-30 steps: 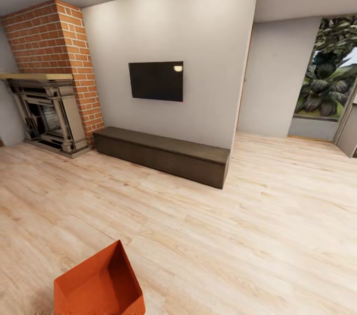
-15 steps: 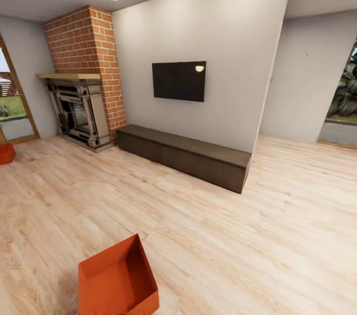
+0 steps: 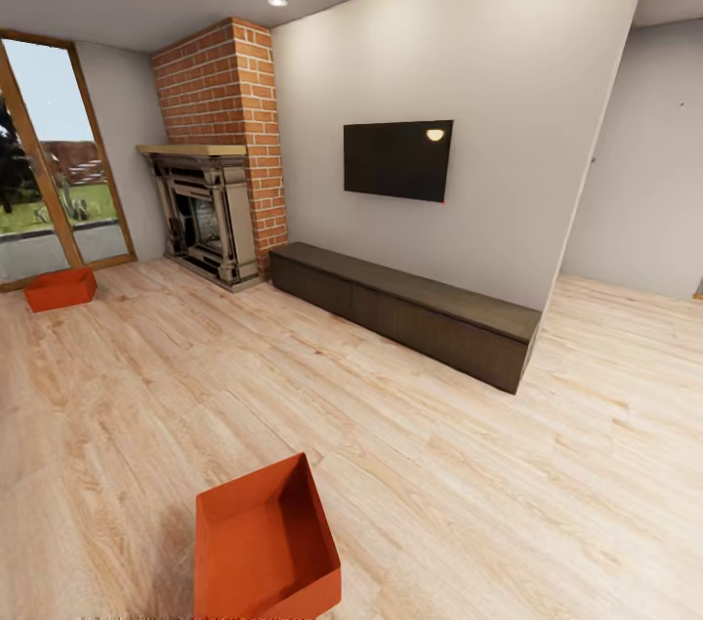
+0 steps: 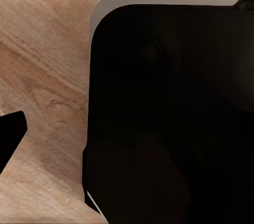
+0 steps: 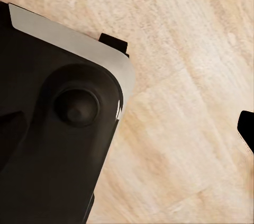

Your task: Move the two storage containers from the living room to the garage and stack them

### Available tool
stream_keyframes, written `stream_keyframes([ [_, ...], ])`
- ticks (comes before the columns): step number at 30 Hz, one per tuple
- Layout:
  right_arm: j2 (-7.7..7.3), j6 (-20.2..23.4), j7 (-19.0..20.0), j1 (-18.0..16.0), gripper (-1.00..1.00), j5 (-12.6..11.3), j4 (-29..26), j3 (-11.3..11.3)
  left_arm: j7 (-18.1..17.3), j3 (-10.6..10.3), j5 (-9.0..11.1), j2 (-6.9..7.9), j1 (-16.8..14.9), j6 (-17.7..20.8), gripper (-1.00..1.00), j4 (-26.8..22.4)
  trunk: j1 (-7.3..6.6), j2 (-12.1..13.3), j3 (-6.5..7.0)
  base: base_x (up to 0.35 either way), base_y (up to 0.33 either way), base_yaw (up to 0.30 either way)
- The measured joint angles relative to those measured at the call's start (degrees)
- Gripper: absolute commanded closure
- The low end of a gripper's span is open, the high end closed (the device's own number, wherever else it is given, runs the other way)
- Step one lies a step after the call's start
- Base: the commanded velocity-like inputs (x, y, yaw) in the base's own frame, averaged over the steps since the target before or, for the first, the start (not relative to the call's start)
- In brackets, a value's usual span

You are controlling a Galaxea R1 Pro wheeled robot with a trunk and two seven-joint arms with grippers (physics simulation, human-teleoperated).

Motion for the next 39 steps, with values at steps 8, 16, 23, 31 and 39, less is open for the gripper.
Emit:
stream_keyframes([
  [8, 0.00, 0.0, 0.0, 0.0, -1.00, 0.0, 0.0, 0.0, 0.0, 0.0, 0.0, 0.00, 0.0, 0.0, -1.00, 0.0, -0.02, 0.0, 0.00, 0.085, 0.000, 0.270],
  [16, 0.00, 0.0, 0.0, 0.0, -1.00, 0.0, 0.0, 0.0, 0.0, 0.0, 0.0, 0.00, 0.0, 0.0, -1.00, 0.0, -0.03, 0.0, 0.00, 0.301, 0.000, 0.270],
  [23, 0.00, 0.0, 0.0, 0.0, -1.00, 0.0, 0.0, 0.0, 0.0, 0.0, 0.0, 0.00, 0.0, 0.0, -1.00, 0.0, -0.03, 0.0, 0.00, 0.315, 0.000, 0.270],
  [31, 0.00, 0.0, 0.0, 0.0, -1.00, 0.0, 0.0, 0.0, 0.0, 0.0, 0.0, 0.00, 0.0, 0.0, -1.00, 0.0, -0.02, 0.0, 0.00, 0.238, 0.000, 0.270],
  [39, 0.00, 0.0, 0.0, 0.0, -1.00, 0.0, 0.0, 0.0, 0.1, 0.0, 0.0, 0.02, 0.0, 0.0, -1.00, 0.0, 0.00, 0.0, 0.00, 0.041, 0.000, 0.270],
])
